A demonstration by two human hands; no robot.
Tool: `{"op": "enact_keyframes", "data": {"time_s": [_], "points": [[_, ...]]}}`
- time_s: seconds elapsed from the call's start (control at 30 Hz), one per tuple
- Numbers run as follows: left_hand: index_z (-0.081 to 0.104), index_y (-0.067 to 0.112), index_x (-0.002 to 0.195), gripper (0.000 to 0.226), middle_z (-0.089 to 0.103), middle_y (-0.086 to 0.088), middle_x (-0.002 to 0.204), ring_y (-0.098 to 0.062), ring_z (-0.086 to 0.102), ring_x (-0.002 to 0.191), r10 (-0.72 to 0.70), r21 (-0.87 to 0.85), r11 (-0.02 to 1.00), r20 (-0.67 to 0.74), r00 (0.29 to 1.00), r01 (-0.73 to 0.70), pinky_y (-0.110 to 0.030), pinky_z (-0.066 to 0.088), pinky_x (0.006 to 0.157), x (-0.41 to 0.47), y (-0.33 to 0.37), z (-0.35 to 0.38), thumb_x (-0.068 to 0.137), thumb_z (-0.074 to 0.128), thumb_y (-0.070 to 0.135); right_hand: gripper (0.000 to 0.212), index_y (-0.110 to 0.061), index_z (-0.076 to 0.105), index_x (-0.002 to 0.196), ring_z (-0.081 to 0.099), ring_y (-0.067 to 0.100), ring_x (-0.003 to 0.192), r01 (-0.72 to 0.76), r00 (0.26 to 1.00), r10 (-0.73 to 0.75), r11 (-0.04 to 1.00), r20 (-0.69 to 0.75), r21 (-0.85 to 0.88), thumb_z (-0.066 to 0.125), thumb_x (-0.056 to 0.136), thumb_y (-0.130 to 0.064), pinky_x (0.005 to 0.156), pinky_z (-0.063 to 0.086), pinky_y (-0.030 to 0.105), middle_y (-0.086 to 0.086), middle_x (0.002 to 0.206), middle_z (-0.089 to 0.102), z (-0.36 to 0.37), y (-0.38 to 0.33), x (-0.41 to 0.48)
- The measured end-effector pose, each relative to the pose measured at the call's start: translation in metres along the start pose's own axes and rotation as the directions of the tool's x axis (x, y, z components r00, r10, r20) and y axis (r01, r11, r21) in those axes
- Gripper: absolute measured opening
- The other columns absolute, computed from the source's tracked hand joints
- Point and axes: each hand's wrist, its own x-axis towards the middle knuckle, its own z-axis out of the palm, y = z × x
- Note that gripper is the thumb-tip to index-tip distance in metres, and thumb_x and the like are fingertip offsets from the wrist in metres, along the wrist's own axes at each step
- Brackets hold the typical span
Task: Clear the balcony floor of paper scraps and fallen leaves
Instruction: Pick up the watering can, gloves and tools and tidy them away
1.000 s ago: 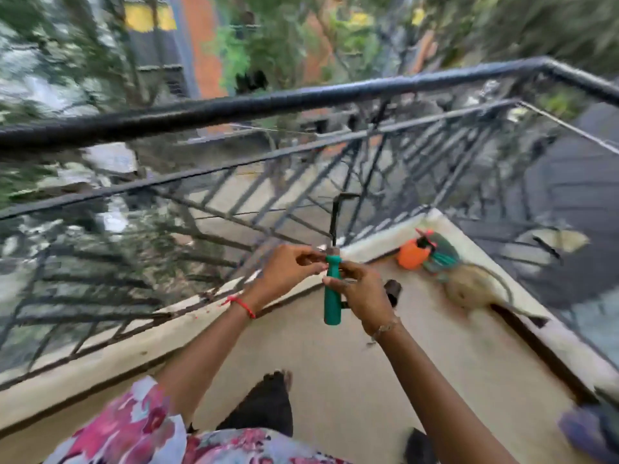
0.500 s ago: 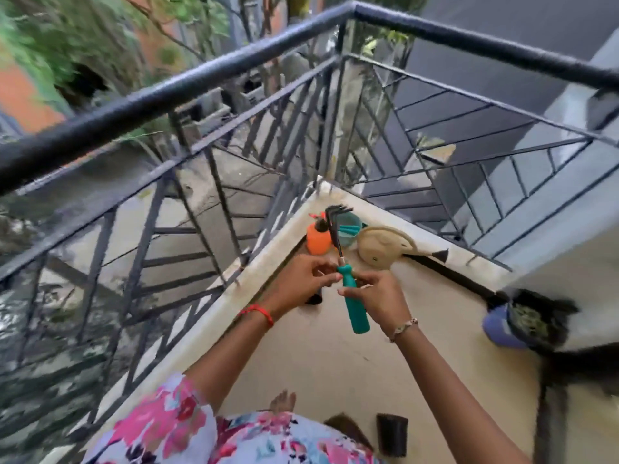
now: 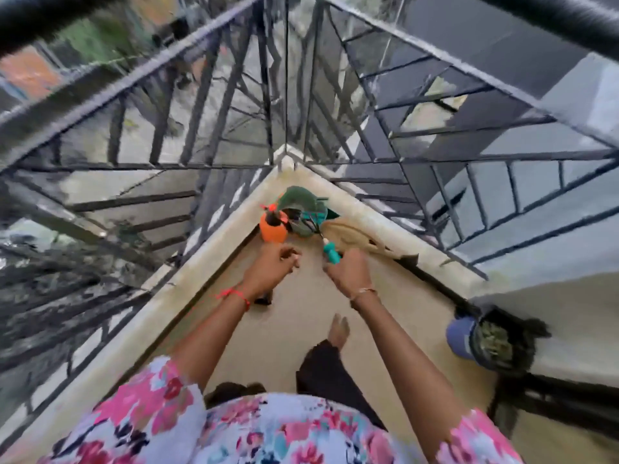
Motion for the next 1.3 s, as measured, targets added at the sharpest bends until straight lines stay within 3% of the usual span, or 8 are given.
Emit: {"op": "enact_keyframes", "data": {"time_s": [0.2,0.27,0.43,0.53,0.73,1.03,1.17,1.3], "points": [[0.07,0.002,0.099,0.017,0.068,-0.005,0.091,-0.011,0.056,0.081,-0.075,0.152,0.985,-0.059,0.995,0.084,-0.013,0.037,0.065,0.082,0.033,0.011,0.092,0.056,0.008,0.026,-0.004,0.06,0.086,0.041,0.02,0.075,0.058,0.994,-0.044,0.986,0.096,-0.155,0.068,0.079,-0.027,0.053,0.023,0.025,0.013,0.081,0.05,-0.04,0.001,0.123],[0.069,0.006,0.099,0.016,0.069,-0.005,0.096,-0.017,0.06,0.089,-0.13,0.14,0.98,-0.078,0.988,0.14,-0.022,0.041,0.073,0.109,0.025,0.01,0.092,0.056,0.01,0.03,-0.007,0.057,0.08,0.035,0.019,0.073,0.042,0.993,-0.014,0.972,0.118,-0.232,0.068,0.08,-0.035,0.049,0.019,0.028,0.01,0.078,0.041,-0.04,0.001,0.161],[0.066,0.009,0.099,0.016,0.068,-0.008,0.101,-0.023,0.061,0.097,-0.284,0.098,0.953,-0.04,0.958,0.286,-0.035,0.047,0.084,0.18,-0.017,0.021,0.092,0.052,0.012,0.035,0.003,0.063,0.095,0.054,0.029,0.079,-0.008,0.98,0.073,0.946,0.188,-0.325,0.064,0.085,-0.03,0.06,0.027,0.027,0.016,0.085,0.057,-0.028,0.009,0.244],[0.064,0.01,0.097,0.018,0.066,-0.009,0.103,-0.027,0.06,0.101,-0.34,0.155,0.932,0.047,0.939,0.329,-0.037,0.047,0.084,0.24,-0.066,0.033,0.092,0.047,0.013,0.032,-0.001,0.064,0.094,0.057,0.03,0.08,-0.01,0.973,0.1,0.92,0.21,-0.392,0.06,0.087,-0.031,0.058,0.029,0.028,0.016,0.091,0.064,0.014,0.021,0.322],[0.062,0.014,0.105,0.021,0.063,-0.005,0.111,-0.022,0.057,0.106,-0.348,0.18,0.927,0.083,0.934,0.33,-0.033,0.045,0.087,0.333,-0.159,0.066,0.093,0.045,0.014,0.031,0.0,0.054,0.115,0.055,0.034,0.108,0.132,0.918,0.112,0.818,0.38,-0.56,0.045,0.096,-0.023,0.083,0.043,0.035,0.021,0.119,0.057,0.135,0.068,0.473],[0.062,0.003,0.11,0.027,0.062,-0.014,0.115,-0.028,0.056,0.108,-0.378,0.061,0.926,0.107,0.92,0.373,-0.043,0.044,0.089,0.436,-0.275,0.136,0.095,0.042,0.014,0.043,-0.002,0.035,0.136,0.033,0.031,0.131,0.347,0.895,0.022,0.592,0.445,-0.728,0.037,0.099,-0.024,0.103,0.031,0.042,0.016,0.14,0.037,0.292,0.132,0.609],[0.062,0.006,0.101,0.028,0.066,-0.019,0.1,-0.035,0.06,0.097,-0.391,-0.1,0.915,0.028,0.92,0.392,-0.047,0.048,0.081,0.454,-0.299,0.156,0.088,0.042,0.02,0.048,-0.008,0.028,0.142,0.032,0.032,0.132,0.408,0.86,0.015,0.581,0.51,-0.704,0.041,0.098,-0.021,0.104,0.029,0.048,0.015,0.144,0.032,0.316,0.162,0.631],[0.065,0.012,0.106,0.024,0.067,-0.015,0.103,-0.034,0.061,0.097,-0.454,-0.191,0.876,-0.021,0.891,0.442,-0.044,0.05,0.083,0.454,-0.305,0.163,0.09,0.048,0.012,0.037,-0.005,0.043,0.132,0.046,0.035,0.124,0.408,0.812,0.068,0.645,0.58,-0.647,0.04,0.095,-0.009,0.099,0.039,0.043,0.018,0.135,0.047,0.316,0.181,0.638]]}}
